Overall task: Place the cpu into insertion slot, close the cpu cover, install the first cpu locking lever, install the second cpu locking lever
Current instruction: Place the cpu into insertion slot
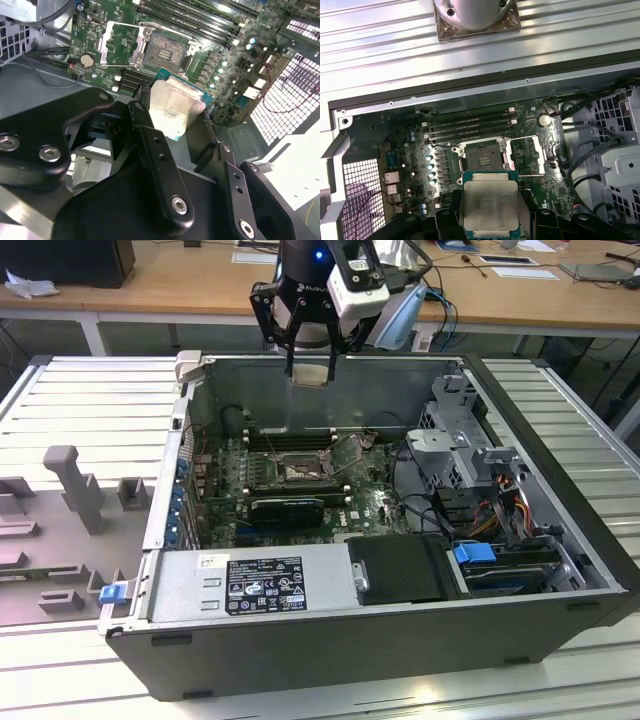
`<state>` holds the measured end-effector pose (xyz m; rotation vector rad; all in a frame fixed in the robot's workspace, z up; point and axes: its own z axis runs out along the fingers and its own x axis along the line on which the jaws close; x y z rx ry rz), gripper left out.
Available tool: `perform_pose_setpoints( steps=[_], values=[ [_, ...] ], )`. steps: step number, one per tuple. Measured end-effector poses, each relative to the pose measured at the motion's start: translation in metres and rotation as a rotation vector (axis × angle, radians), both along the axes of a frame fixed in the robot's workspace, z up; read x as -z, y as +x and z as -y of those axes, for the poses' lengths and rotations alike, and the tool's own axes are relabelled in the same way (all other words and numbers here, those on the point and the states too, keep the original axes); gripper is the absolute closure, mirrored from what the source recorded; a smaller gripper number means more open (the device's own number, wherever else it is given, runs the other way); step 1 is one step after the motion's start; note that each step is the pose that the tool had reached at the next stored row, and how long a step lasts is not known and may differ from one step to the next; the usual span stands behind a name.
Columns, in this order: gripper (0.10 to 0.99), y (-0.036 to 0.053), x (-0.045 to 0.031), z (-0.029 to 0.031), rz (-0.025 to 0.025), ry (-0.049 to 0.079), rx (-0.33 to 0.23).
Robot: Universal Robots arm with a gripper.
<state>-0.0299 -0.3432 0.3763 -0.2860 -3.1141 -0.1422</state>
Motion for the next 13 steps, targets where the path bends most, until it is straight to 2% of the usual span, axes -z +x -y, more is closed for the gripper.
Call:
perform_pose_setpoints(
  steps=[13],
  values=[
    [0.561, 0.0000, 0.0000, 0.0000, 0.0000, 0.000, 0.059]
  ],
)
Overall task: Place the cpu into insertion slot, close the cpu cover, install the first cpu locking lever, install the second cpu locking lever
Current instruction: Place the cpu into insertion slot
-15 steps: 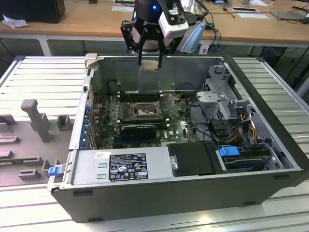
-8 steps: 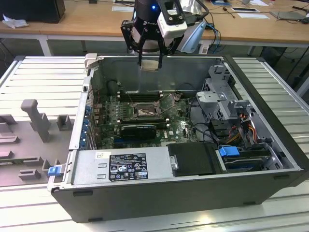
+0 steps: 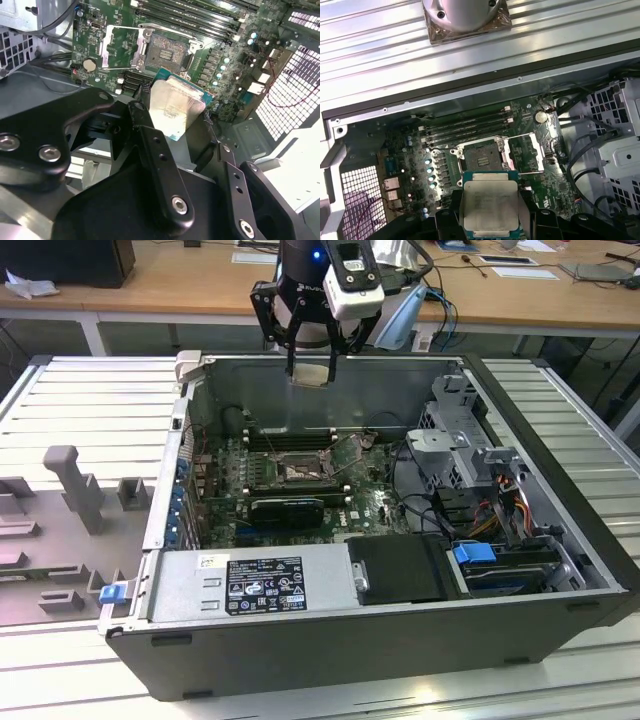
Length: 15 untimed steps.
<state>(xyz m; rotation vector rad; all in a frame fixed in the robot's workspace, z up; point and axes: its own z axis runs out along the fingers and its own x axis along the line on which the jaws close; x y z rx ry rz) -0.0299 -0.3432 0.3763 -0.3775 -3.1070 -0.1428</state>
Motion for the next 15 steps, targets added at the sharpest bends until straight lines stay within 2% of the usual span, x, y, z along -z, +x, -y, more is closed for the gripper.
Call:
perform_pose_setpoints(
  steps=[15],
  values=[
    [0.561, -0.0001, 0.0000, 0.0000, 0.0001, 0.000, 0.047]
  ],
)
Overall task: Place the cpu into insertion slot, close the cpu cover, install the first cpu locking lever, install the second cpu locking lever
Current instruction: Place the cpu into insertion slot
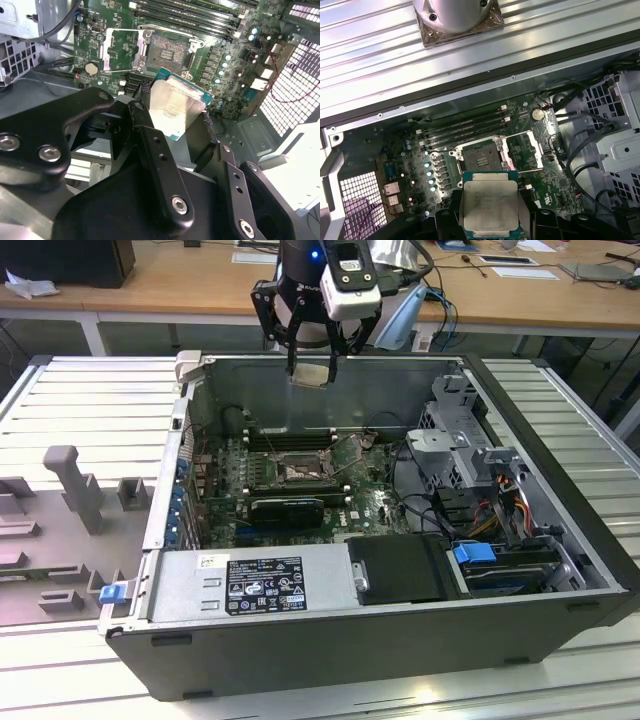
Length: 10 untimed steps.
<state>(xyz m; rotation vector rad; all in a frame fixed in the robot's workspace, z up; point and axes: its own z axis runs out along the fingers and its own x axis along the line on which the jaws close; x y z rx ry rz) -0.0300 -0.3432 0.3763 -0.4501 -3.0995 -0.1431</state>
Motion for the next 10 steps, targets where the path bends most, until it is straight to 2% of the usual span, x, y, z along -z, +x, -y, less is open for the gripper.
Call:
perform_pose_setpoints(
  steps=[10],
  values=[
    [0.561, -0.0001, 0.0000, 0.0000, 0.0000, 0.000, 0.016]
  ],
)
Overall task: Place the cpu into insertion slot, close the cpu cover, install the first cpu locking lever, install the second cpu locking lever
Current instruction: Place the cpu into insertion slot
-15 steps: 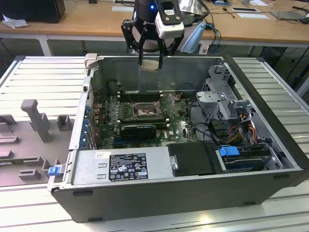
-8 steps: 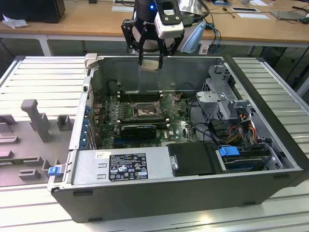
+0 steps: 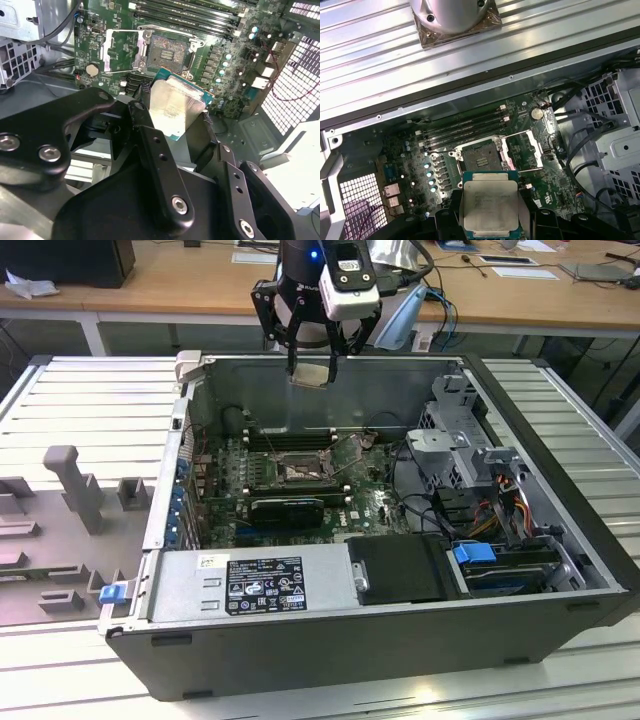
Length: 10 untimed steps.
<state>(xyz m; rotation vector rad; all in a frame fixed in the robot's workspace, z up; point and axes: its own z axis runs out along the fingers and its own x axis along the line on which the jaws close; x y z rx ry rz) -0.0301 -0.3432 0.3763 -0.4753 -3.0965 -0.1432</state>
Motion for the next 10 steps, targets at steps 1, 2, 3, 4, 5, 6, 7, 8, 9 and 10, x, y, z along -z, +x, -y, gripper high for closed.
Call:
perform_pose_setpoints(
  steps=[1, 2, 3, 4, 5, 6, 7, 8, 9, 10],
  values=[
    [0.561, -0.0001, 0.0000, 0.0000, 0.0000, 0.000, 0.003],
    [0.561, -0.0001, 0.0000, 0.0000, 0.0000, 0.000, 0.005],
    [0.561, -0.0001, 0.0000, 0.0000, 0.0000, 0.000, 0.006],
    [0.561, -0.0002, 0.0000, 0.0000, 0.0000, 0.000, 0.008],
    [0.561, -0.0003, 0.0000, 0.0000, 0.0000, 0.000, 0.010],
    [0.561, -0.0003, 0.0000, 0.0000, 0.0000, 0.000, 0.011],
    [0.561, -0.0003, 0.0000, 0.0000, 0.0000, 0.000, 0.013],
    [0.561, -0.0003, 0.0000, 0.0000, 0.0000, 0.000, 0.015],
    [0.561, -0.0003, 0.0000, 0.0000, 0.0000, 0.000, 0.016],
    [0.561, -0.0003, 0.0000, 0.0000, 0.0000, 0.000, 0.019]
  ],
)
